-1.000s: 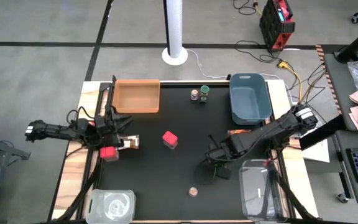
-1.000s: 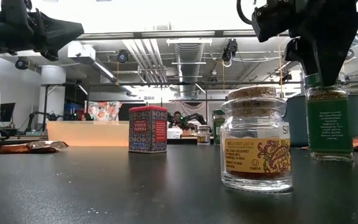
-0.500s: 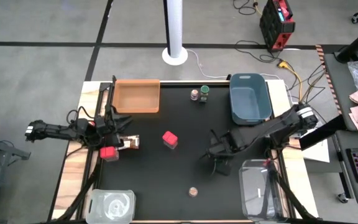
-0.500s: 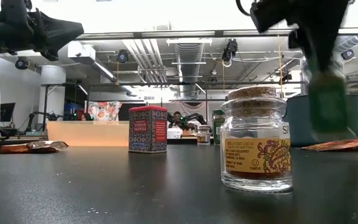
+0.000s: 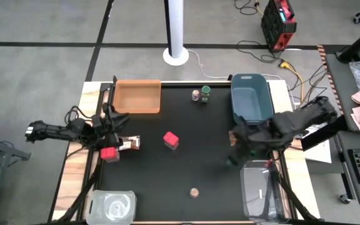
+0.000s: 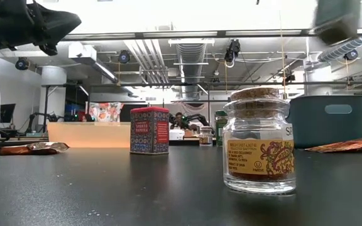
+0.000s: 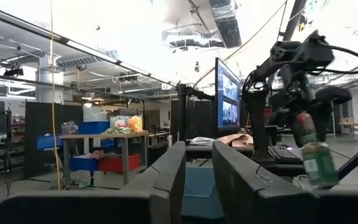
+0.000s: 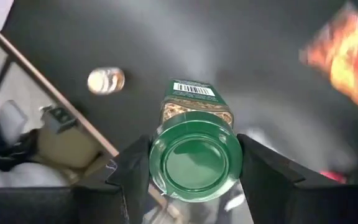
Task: Sort spices by type
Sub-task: Put the bottom green seasoning bottle into the transparent bin
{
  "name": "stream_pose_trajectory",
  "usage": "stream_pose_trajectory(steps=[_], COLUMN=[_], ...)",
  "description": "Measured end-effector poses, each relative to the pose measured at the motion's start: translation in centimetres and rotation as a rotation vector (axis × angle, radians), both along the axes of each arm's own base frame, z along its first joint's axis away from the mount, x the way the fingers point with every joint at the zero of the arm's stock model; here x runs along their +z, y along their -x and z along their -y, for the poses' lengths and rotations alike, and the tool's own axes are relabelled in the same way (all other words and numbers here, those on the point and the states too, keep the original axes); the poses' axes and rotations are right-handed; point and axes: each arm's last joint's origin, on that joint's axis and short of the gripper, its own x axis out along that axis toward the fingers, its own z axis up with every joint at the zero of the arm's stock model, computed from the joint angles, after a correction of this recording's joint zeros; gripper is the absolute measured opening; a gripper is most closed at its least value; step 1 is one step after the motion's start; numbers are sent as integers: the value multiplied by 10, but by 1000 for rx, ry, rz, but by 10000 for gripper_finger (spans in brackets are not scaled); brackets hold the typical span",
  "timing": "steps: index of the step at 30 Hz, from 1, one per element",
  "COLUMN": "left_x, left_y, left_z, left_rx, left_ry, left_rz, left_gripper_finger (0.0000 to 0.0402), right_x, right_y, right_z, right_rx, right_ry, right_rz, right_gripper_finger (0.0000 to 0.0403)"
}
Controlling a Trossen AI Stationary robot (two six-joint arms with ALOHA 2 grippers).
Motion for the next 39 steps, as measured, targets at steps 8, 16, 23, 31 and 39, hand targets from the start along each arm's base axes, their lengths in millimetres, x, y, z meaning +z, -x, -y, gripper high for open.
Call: stream_pose_trajectory(steps=[8,16,23,31,39], left_x=[2,3,3,3,3], left_y=[1,1,2,1,1], left_z=[0,0,0,0,0], left_rx=[11,15,17,17,17], left_ry=[-3,-10,-13,-14,-14], left_rz=[22,25,27,26,25], left_gripper_finger=[66,66,66,66,66], right_x=[2,-12,-39,-65,-87], right_y=[44,63,70,69,67], right_z=[-40,-66,-80,-92,-98], right_rx=[-143,-240,-271,-280,-320], right_ry=[-66,-30,76,111,98], right_rz=[-146,-313,-360,-348,-289], right_gripper_finger=[194,194,194,194,194])
